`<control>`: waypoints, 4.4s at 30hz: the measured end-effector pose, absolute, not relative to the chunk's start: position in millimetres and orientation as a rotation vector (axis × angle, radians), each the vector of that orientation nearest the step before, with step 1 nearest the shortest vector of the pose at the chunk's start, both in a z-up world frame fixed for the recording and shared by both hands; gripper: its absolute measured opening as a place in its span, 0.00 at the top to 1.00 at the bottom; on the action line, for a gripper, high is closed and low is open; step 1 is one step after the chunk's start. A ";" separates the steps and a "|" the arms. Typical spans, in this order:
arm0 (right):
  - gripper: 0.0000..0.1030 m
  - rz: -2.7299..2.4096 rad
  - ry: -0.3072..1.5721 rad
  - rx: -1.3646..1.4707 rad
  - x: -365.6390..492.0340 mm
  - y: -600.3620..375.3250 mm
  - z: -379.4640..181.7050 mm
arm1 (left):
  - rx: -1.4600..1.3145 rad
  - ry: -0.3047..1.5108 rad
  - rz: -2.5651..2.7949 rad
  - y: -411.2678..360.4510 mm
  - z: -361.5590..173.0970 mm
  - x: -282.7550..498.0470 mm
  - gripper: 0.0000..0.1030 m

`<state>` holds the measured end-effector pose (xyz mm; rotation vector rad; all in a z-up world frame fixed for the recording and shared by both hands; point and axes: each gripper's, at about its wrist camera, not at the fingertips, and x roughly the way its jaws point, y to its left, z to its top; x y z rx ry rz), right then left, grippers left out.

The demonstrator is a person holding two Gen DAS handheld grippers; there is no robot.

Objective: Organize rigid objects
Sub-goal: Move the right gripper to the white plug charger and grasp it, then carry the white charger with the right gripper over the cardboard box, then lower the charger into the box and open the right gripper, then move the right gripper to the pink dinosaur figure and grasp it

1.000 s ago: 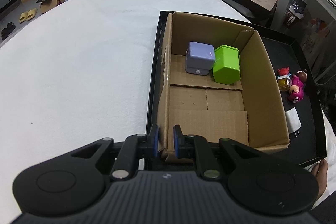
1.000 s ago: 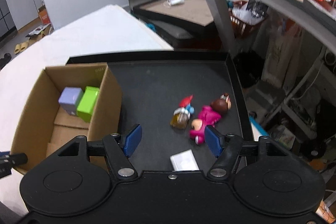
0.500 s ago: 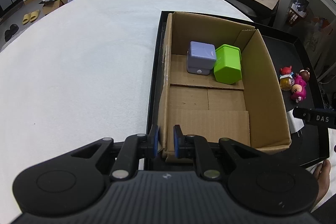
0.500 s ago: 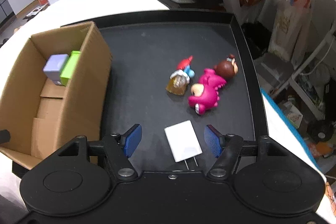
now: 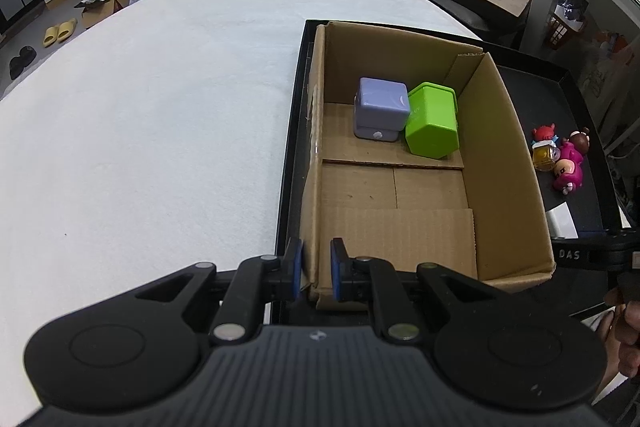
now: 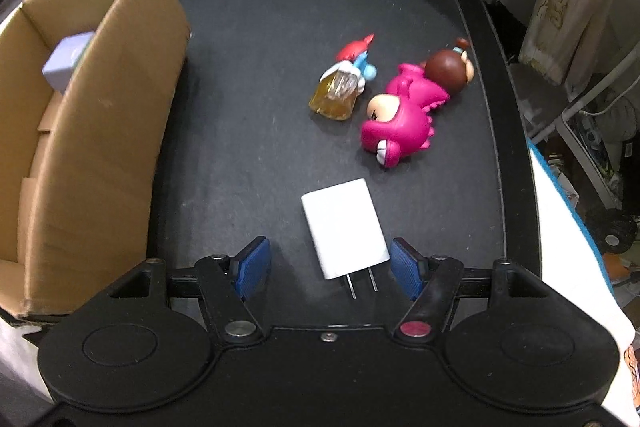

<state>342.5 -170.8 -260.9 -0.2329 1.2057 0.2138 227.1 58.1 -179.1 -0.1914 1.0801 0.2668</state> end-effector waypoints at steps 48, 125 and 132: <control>0.65 0.420 0.783 0.004 326.7 -152.8 -146.7 | -0.258 1.072 0.241 70.4 -183.6 223.4 0.87; 0.50 0.490 0.927 -0.079 353.4 -185.4 -149.4 | -0.324 1.029 0.197 80.8 -185.5 215.6 0.87; 0.47 0.437 0.971 0.038 367.2 -211.6 -158.7 | -0.330 1.025 0.200 81.9 -187.4 214.6 0.87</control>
